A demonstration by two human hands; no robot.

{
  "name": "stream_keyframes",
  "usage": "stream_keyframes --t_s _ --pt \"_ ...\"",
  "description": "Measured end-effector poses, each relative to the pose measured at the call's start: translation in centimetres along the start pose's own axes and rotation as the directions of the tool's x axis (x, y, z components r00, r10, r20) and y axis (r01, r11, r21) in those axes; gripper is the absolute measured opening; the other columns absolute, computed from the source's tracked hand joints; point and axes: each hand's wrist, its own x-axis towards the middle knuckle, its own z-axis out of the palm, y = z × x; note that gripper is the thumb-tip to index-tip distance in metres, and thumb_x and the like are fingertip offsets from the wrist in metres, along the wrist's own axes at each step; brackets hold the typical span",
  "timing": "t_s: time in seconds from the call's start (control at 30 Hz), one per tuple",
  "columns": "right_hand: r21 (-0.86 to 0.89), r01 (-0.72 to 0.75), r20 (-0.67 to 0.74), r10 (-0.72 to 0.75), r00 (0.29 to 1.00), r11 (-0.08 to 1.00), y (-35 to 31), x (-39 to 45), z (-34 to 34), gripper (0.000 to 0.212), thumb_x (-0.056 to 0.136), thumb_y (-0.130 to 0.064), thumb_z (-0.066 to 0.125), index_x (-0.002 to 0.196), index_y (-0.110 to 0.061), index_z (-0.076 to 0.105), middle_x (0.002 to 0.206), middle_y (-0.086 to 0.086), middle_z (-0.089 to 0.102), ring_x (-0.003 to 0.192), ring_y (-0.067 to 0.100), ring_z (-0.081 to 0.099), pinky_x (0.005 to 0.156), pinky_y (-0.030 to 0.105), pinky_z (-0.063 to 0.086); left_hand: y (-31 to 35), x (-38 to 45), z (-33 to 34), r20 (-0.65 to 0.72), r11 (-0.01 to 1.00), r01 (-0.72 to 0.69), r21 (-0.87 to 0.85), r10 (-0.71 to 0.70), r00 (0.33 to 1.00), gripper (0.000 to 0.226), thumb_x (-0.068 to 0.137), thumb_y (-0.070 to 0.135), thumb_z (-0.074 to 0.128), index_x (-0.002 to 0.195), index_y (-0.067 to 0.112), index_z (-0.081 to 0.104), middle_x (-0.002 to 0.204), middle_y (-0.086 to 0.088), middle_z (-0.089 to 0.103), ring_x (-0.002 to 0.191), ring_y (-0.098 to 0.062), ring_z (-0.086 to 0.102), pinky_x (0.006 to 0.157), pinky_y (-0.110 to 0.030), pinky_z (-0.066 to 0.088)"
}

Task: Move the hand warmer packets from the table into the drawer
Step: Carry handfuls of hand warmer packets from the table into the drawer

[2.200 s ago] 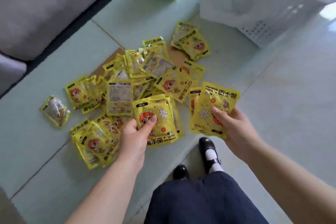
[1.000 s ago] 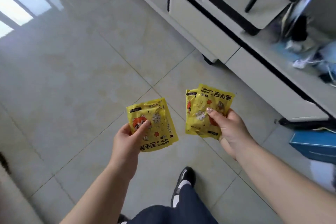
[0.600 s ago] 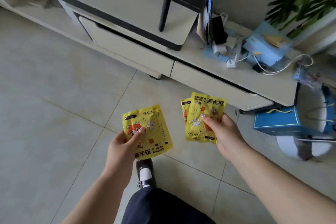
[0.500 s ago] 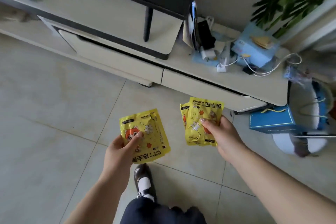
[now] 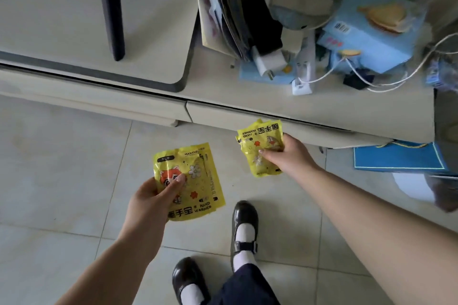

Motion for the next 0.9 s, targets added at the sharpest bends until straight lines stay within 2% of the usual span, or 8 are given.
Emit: stream_keyframes --t_s 0.07,0.13,0.23,0.37,0.63,0.73,0.8,0.9 --pt "-0.035 0.048 0.029 -0.047 0.998 0.998 0.0 2.6 0.3 0.026 0.077 -0.02 0.071 0.096 -0.028 0.056 0.094 -0.007 0.064 0.092 0.017 0.061 0.08 0.028 0.048 0.1 1.9 0.8 -0.011 1.0 0.007 0.022 -0.007 1.0 0.013 0.084 0.019 0.065 0.094 0.012 0.067 0.088 -0.009 0.075 0.088 -0.029 0.07 0.088 -0.05 0.052" --pt "-0.082 0.068 0.046 -0.064 0.997 0.994 -0.1 4.5 0.3 0.029 0.077 -0.019 0.071 0.097 -0.03 0.053 0.091 -0.009 0.06 0.087 0.014 0.058 0.076 0.023 0.042 0.3 3.5 1.7 -0.003 0.999 0.018 0.049 -0.017 1.0 0.021 0.08 0.023 0.067 0.097 0.011 0.067 0.092 -0.011 0.075 0.09 -0.03 0.07 0.089 -0.05 0.052" --pt "-0.094 0.075 0.023 -0.073 0.997 0.993 0.1 6.1 0.0 0.022 0.076 -0.019 0.072 0.094 -0.021 0.059 0.086 -0.006 0.062 0.085 0.016 0.06 0.072 0.023 0.041 0.9 5.2 2.9 -0.001 0.997 0.033 0.075 -0.033 0.999 0.02 0.08 0.025 0.068 0.095 0.012 0.068 0.094 -0.009 0.074 0.092 -0.029 0.07 0.091 -0.052 0.052" --pt "-0.055 0.023 0.043 -0.021 0.999 0.998 0.6 6.5 -0.3 0.022 0.077 -0.02 0.072 0.097 -0.015 0.062 0.094 0.001 0.065 0.088 0.018 0.06 0.073 0.024 0.043 1.3 6.6 4.3 -0.032 0.995 0.06 0.084 -0.057 0.998 0.014 0.083 0.022 0.069 0.093 0.013 0.067 0.095 -0.009 0.074 0.093 -0.028 0.069 0.092 -0.053 0.051" --pt "0.139 -0.163 0.069 0.155 0.986 0.977 2.0 5.2 0.5 0.023 0.076 -0.025 0.073 0.095 -0.018 0.061 0.098 0.004 0.067 0.09 0.021 0.064 0.079 0.034 0.052 1.8 6.6 4.1 -0.017 0.984 0.078 0.157 -0.076 0.997 0.011 0.082 0.023 0.069 0.091 0.017 0.067 0.092 -0.006 0.074 0.091 -0.025 0.07 0.088 -0.049 0.054" --pt "0.283 -0.275 0.133 0.246 0.96 0.919 3.9 2.9 1.6 0.017 0.079 -0.022 0.072 0.093 -0.019 0.062 0.096 0.004 0.068 0.089 0.022 0.065 0.081 0.037 0.054 1.5 6.1 3.4 -0.019 0.984 0.073 0.164 -0.071 0.997 0.009 0.082 0.022 0.069 0.09 0.018 0.066 0.092 -0.005 0.074 0.091 -0.025 0.069 0.087 -0.049 0.054" --pt "0.393 -0.344 0.203 0.285 0.937 0.853 5.0 1.0 2.4 0.012 0.082 -0.014 0.068 0.09 -0.02 0.062 0.093 0.005 0.069 0.085 0.023 0.066 0.075 0.037 0.054 0.9 5.7 3.0 -0.021 0.981 0.078 0.179 -0.076 0.997 0.009 0.082 0.023 0.069 0.089 0.018 0.066 0.093 -0.005 0.073 0.091 -0.026 0.069 0.087 -0.049 0.054" --pt "0.456 -0.399 0.266 0.306 0.914 0.796 6.6 -2.0 3.7 0.012 0.084 -0.01 0.065 0.095 -0.016 0.064 0.094 0.009 0.071 0.086 0.027 0.068 0.073 0.039 0.055 -0.9 5.0 2.3 -0.028 0.972 0.105 0.211 -0.101 0.995 0.012 0.082 0.025 0.069 0.091 0.018 0.066 0.094 -0.005 0.073 0.091 -0.026 0.069 0.087 -0.05 0.054"
